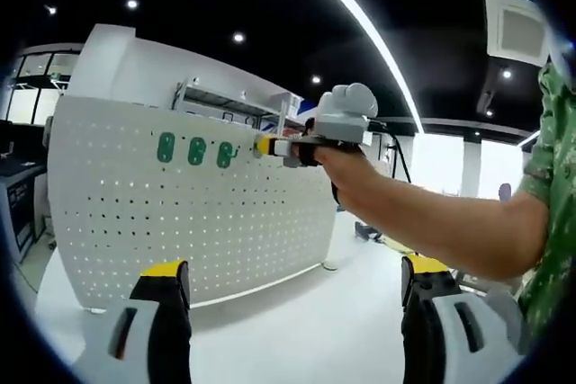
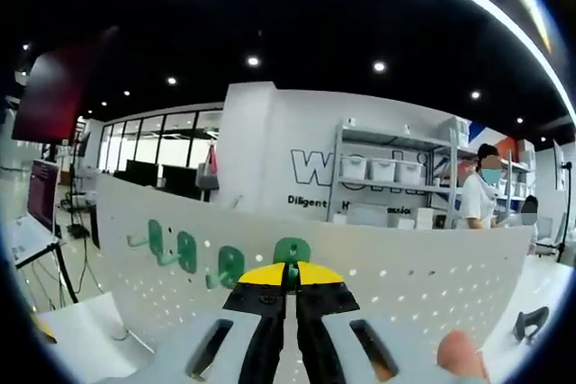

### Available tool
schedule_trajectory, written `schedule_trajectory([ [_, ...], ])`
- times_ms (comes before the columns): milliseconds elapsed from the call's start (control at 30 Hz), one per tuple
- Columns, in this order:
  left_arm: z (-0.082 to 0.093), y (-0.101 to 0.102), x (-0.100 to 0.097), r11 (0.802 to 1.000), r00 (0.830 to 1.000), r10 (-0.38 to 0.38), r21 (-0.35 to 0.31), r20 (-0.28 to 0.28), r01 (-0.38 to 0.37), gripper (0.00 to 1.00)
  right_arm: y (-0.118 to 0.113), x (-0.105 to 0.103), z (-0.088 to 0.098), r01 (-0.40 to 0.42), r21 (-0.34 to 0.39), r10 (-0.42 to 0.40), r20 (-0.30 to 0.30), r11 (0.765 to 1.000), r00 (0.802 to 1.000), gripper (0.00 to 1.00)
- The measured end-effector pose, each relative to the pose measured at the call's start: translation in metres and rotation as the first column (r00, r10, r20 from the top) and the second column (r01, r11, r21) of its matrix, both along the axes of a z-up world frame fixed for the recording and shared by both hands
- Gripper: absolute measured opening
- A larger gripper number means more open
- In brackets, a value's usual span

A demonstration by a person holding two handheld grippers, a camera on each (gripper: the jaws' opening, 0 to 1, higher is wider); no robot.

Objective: Insert the hook assembly into the mounting plate slot until the hook locks in place.

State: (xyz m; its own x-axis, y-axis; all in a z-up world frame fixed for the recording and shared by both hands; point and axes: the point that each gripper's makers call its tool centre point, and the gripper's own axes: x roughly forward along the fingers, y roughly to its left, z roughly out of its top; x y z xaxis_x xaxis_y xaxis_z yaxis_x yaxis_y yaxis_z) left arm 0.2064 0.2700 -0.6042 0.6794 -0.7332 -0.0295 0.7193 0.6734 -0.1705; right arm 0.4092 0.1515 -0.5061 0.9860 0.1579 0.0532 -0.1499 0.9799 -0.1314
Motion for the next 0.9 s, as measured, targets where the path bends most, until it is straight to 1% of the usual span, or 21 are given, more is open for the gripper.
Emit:
schedule_trajectory([
  [233,-0.002,0.004,0.003,1.000,1.000,0.005,0.000,-0.005,-0.005,1.00,0.001,0.004,0.003,0.005,0.005,-0.005,0.010,1.000,1.000,0.01],
  [533,-0.004,0.004,0.003,1.000,1.000,0.005,-0.001,-0.009,-0.005,1.00,0.000,0.008,0.000,0.010,0.005,-0.010,0.002,1.000,1.000,0.01],
  [733,0.001,0.007,0.005,1.000,1.000,0.015,-0.013,-0.001,-0.015,1.00,-0.002,0.010,-0.001,0.013,0.004,-0.013,-0.001,1.000,1.000,0.01],
  [900,0.002,0.010,0.006,1.000,1.000,0.022,-0.006,0.009,-0.022,1.00,-0.001,0.009,-0.001,0.015,0.004,-0.015,0.000,1.000,1.000,0.01],
])
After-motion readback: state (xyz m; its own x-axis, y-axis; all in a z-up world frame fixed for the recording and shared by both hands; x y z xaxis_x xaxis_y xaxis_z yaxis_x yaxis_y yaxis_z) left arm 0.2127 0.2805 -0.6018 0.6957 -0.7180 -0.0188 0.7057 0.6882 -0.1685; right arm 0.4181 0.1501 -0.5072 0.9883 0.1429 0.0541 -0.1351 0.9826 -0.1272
